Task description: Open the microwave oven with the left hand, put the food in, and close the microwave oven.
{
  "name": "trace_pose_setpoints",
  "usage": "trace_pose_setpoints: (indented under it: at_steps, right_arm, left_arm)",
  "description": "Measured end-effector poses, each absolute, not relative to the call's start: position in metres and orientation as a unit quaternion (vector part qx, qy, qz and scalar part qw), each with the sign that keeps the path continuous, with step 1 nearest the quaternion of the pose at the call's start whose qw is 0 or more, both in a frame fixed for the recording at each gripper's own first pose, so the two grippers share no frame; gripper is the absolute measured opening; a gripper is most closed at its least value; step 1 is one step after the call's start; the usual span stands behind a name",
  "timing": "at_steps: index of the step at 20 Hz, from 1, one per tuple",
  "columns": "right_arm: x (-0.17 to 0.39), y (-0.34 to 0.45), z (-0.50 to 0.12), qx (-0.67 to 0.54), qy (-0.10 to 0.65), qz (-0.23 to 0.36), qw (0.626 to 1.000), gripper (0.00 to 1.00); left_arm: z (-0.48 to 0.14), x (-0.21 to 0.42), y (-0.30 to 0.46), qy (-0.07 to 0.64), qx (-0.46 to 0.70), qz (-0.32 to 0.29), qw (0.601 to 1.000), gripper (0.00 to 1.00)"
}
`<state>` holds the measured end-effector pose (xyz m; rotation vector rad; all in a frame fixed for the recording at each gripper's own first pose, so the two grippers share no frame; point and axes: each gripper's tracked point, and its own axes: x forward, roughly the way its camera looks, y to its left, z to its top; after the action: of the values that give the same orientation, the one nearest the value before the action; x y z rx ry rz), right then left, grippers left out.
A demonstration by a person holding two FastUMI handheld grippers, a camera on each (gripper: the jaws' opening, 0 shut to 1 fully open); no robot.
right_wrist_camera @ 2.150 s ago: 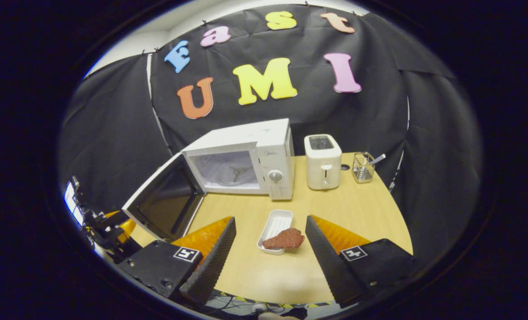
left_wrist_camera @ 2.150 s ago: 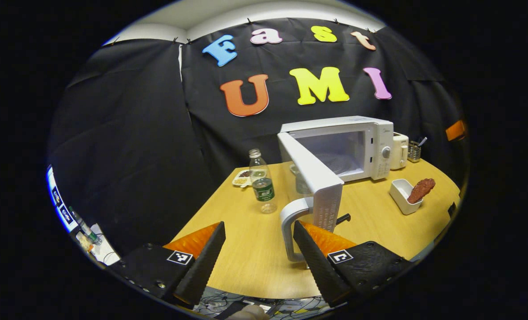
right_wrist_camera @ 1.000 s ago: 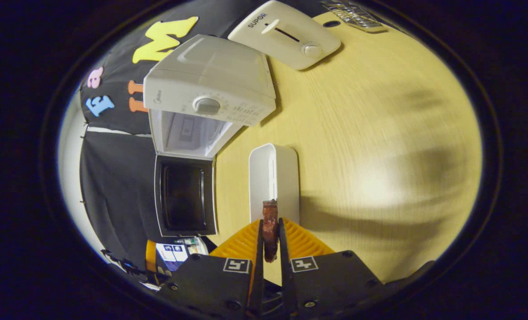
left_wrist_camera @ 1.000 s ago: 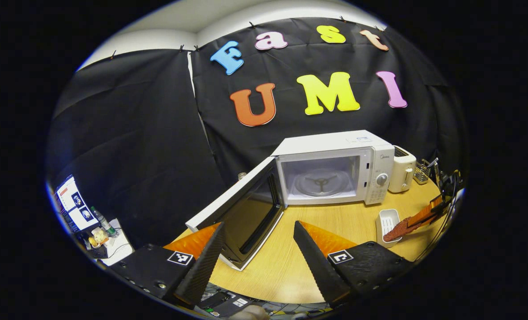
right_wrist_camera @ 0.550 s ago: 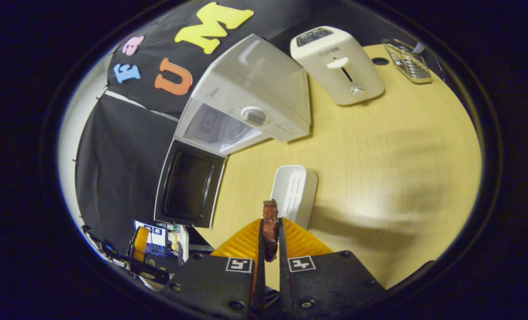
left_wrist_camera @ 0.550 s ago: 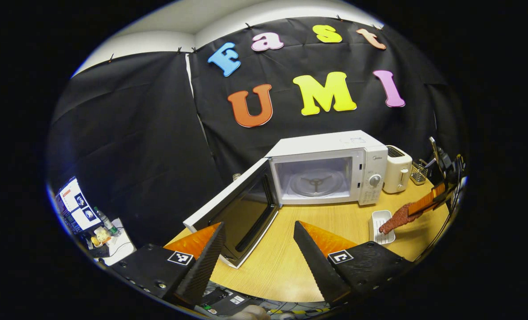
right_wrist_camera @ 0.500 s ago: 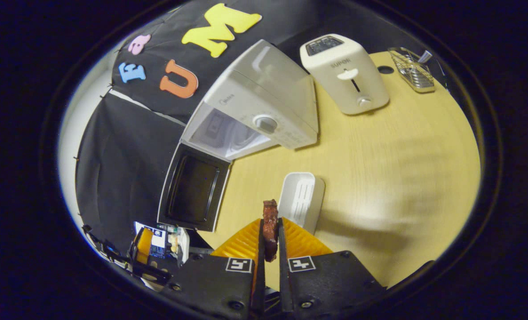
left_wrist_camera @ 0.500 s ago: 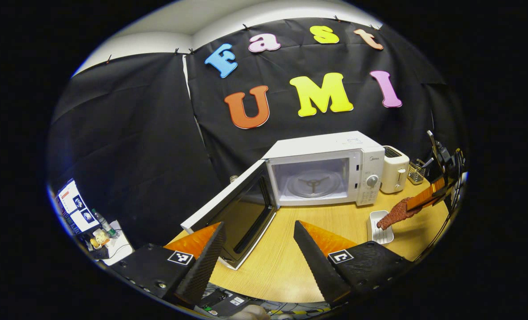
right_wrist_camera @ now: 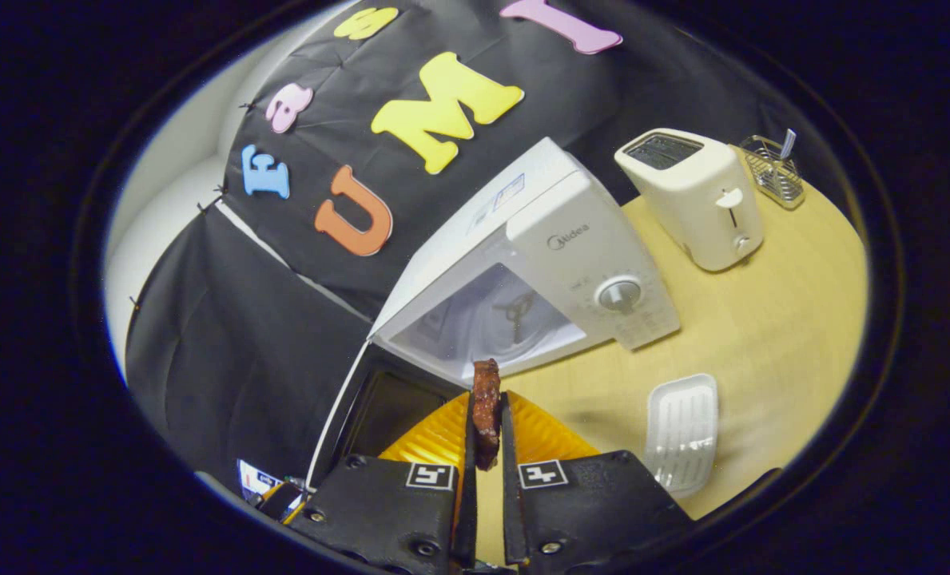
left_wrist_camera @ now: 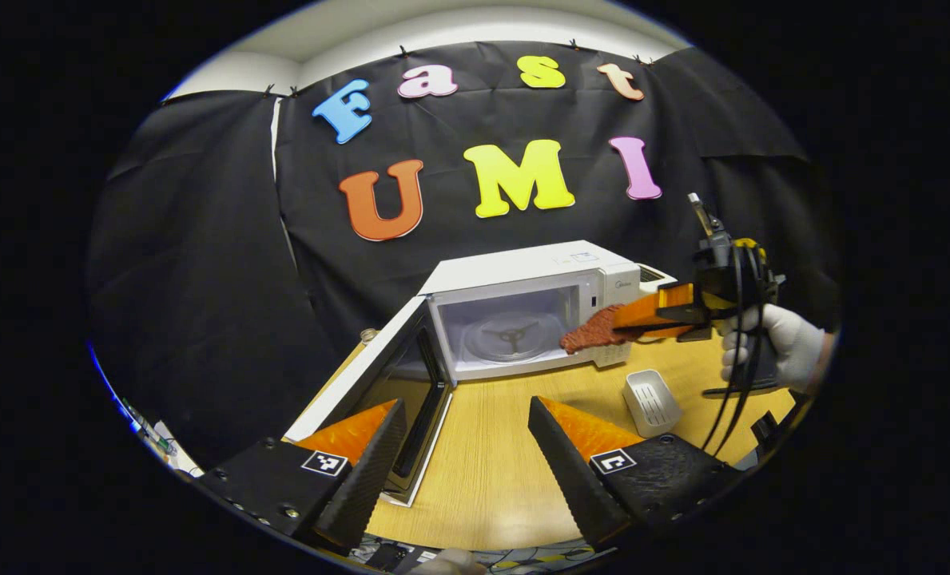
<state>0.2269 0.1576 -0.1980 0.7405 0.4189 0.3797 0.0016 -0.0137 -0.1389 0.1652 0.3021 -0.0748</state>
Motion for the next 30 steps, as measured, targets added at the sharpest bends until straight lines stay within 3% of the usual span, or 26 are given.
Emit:
trace_pose_setpoints:
  at_steps: [6, 12, 19, 21, 22, 23, 24, 25, 27, 30]
  right_arm:
    - [0.322, 0.236, -0.223, 0.454, 0.114, 0.084, 0.879, 0.16]
    - [0.405, 0.264, -0.263, 0.473, 0.093, 0.007, 0.876, 0.16]
    - [0.432, 0.268, -0.276, 0.36, 0.087, -0.043, 0.928, 0.17]
    - [0.432, 0.255, -0.282, 0.293, 0.092, -0.073, 0.949, 0.21]
    - [0.432, 0.255, -0.28, 0.269, 0.089, -0.073, 0.956, 0.3]
    - [0.434, 0.253, -0.278, 0.257, 0.088, -0.072, 0.96, 0.32]
    - [0.435, 0.251, -0.279, 0.239, 0.087, -0.074, 0.964, 0.33]
    - [0.434, 0.246, -0.278, 0.218, 0.086, -0.083, 0.969, 0.28]
    - [0.433, 0.235, -0.275, 0.167, 0.08, -0.096, 0.978, 0.58]
    - [0.429, 0.235, -0.262, 0.161, 0.07, -0.08, 0.981, 0.71]
  left_arm:
    - [-0.147, 0.0, 0.011, 0.124, 0.099, -0.079, 0.984, 0.95]
    - [-0.166, -0.002, 0.038, 0.136, 0.089, -0.076, 0.984, 0.94]
    - [-0.171, 0.0, 0.056, 0.15, 0.083, -0.068, 0.983, 0.94]
    - [-0.17, 0.001, 0.052, 0.151, 0.07, -0.07, 0.984, 0.94]
    - [-0.169, 0.002, 0.051, 0.15, 0.067, -0.07, 0.984, 0.94]
    - [-0.168, 0.003, 0.05, 0.149, 0.069, -0.071, 0.984, 0.94]
    - [-0.168, 0.003, 0.049, 0.147, 0.07, -0.07, 0.984, 0.94]
    - [-0.167, 0.005, 0.047, 0.146, 0.07, -0.07, 0.984, 0.94]
    - [-0.17, 0.004, 0.045, 0.149, 0.07, -0.069, 0.984, 0.94]
    - [-0.165, 0.006, 0.042, 0.146, 0.073, -0.066, 0.984, 0.94]
